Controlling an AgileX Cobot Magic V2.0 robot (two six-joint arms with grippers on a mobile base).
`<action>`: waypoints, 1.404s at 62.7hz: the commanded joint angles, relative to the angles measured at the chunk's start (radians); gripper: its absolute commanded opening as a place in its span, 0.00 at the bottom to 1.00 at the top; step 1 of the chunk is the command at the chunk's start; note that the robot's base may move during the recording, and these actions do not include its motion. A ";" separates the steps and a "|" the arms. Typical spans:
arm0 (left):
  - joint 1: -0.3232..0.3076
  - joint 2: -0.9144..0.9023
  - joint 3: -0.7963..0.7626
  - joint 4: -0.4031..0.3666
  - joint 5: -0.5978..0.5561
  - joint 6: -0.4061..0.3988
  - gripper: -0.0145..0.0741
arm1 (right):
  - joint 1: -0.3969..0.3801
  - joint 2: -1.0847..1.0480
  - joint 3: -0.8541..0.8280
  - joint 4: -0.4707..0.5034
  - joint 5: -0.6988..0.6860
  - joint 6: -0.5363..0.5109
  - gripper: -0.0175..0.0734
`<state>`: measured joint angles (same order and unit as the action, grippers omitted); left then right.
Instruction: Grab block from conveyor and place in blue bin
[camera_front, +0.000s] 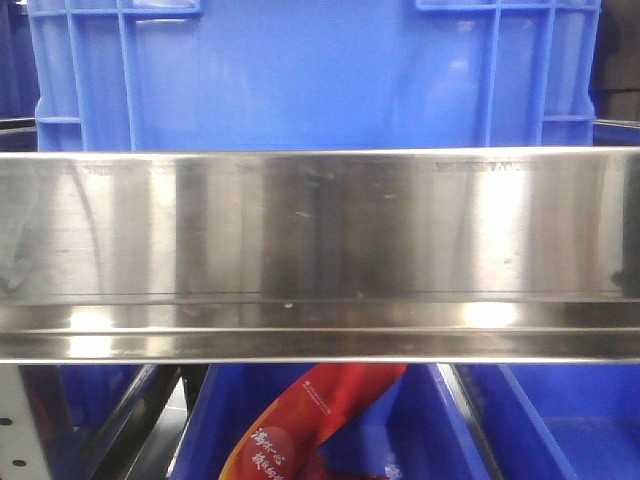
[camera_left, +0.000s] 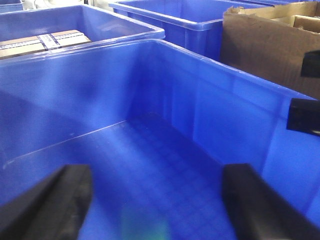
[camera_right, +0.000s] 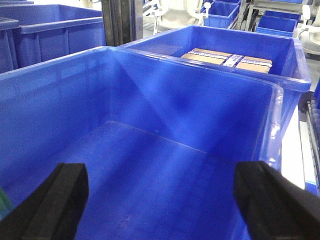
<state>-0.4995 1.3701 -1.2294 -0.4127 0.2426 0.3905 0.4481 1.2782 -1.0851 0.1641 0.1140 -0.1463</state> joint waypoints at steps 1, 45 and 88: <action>-0.006 -0.029 -0.013 -0.007 -0.010 0.002 0.65 | 0.003 -0.041 -0.007 0.006 0.003 -0.003 0.68; 0.018 -0.398 0.266 -0.084 0.006 -0.001 0.04 | -0.191 -0.458 0.181 -0.003 0.147 0.048 0.02; 0.107 -1.087 0.901 -0.181 -0.189 -0.001 0.04 | -0.208 -0.931 0.593 0.033 0.231 0.050 0.01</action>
<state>-0.3963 0.3383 -0.3390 -0.5876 0.0714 0.3925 0.2449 0.3663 -0.4934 0.1947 0.3450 -0.1005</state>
